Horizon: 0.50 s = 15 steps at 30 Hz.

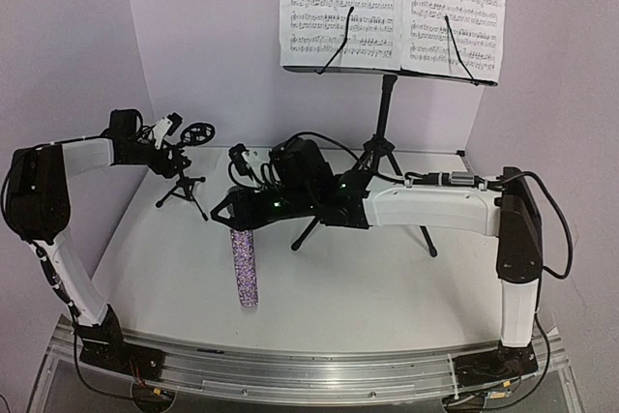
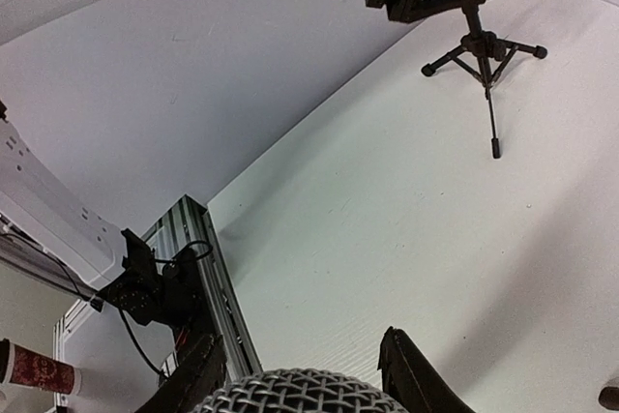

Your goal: Pack up the instrument practice props

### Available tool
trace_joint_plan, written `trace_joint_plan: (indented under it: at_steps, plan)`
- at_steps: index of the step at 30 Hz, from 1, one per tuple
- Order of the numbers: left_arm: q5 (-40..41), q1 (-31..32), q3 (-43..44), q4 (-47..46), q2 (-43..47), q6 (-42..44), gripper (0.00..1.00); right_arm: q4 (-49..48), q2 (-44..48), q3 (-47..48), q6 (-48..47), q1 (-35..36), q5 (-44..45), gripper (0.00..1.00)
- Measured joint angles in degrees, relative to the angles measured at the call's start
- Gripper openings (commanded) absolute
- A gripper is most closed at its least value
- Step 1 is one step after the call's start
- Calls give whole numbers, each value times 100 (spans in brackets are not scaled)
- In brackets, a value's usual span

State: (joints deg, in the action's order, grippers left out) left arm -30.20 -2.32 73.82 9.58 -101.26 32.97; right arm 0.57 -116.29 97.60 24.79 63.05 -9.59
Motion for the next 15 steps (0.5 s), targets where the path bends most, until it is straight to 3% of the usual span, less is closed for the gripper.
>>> trace_joint_plan:
  at_steps: [7,15]
  plan:
    - [-521,-220,17,524,604,-170,99,-78,-39,273,284,0,542,0]
    - [-1220,-348,554,1644,1749,-846,91,-118,-451,905,893,0,1813,0]
